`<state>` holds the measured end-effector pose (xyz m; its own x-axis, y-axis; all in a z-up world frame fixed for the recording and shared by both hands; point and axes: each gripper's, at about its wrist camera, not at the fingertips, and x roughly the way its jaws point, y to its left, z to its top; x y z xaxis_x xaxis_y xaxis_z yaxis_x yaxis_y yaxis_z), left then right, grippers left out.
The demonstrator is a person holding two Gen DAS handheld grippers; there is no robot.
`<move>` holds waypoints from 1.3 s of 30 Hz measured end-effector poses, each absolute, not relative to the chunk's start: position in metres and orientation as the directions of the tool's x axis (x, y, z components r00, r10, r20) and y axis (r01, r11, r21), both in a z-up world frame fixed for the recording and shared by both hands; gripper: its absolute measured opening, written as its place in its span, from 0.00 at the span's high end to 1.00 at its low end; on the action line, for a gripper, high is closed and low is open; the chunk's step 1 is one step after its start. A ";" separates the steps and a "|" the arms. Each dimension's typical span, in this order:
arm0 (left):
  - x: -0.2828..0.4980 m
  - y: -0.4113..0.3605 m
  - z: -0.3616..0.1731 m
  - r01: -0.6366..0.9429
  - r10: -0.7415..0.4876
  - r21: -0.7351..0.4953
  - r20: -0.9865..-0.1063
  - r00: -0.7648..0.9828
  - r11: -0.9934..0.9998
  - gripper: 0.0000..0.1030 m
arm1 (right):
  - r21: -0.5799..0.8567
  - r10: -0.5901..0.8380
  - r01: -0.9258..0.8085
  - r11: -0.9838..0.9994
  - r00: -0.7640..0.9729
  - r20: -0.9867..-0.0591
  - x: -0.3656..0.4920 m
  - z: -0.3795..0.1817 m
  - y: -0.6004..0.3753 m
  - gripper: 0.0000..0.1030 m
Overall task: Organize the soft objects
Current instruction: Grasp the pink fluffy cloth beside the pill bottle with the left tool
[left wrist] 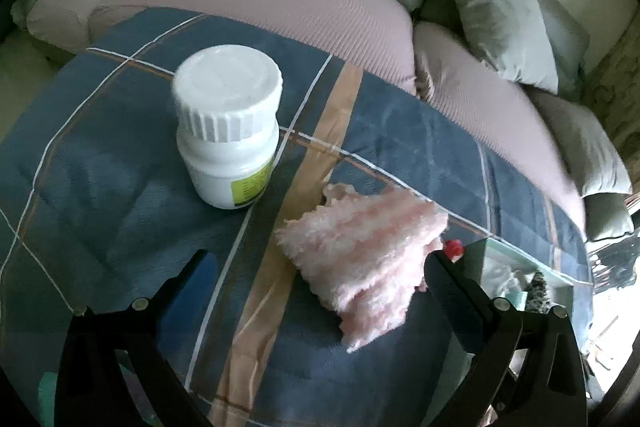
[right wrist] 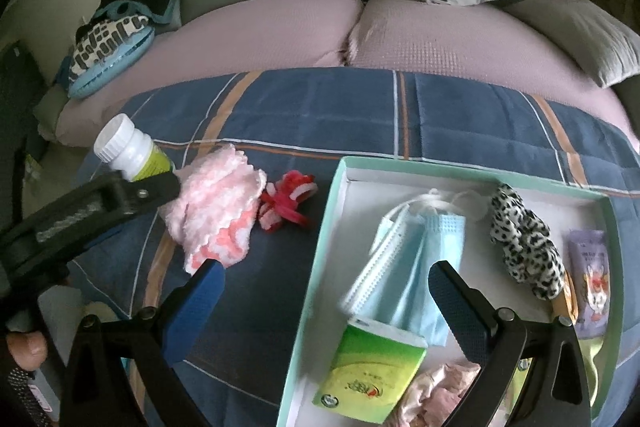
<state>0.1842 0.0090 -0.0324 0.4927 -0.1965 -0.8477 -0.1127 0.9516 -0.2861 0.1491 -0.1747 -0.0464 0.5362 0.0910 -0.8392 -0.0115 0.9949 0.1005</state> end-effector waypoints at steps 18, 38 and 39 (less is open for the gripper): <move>0.200 -0.004 -0.064 -0.111 -0.219 -0.288 -0.884 0.414 0.951 0.11 | 0.071 0.066 -0.013 0.997 0.536 -0.842 0.170 -0.051 -0.179 0.02; 0.191 0.006 -0.060 -0.082 -0.374 -0.444 -0.829 0.416 0.892 0.72 | 0.050 0.079 -0.068 0.996 0.532 -0.843 0.180 -0.055 -0.162 0.08; 0.189 0.008 -0.059 -0.086 -0.376 -0.448 -0.827 0.417 0.890 0.72 | 0.051 0.083 -0.074 0.996 0.530 -0.844 0.181 -0.055 -0.159 0.08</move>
<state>0.1887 0.0075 -0.0591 0.4174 -0.3756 -0.8275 -0.0862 0.8901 -0.4476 0.1814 -0.1593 -0.0555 0.5303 0.0827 -0.8438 -0.0744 0.9959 0.0508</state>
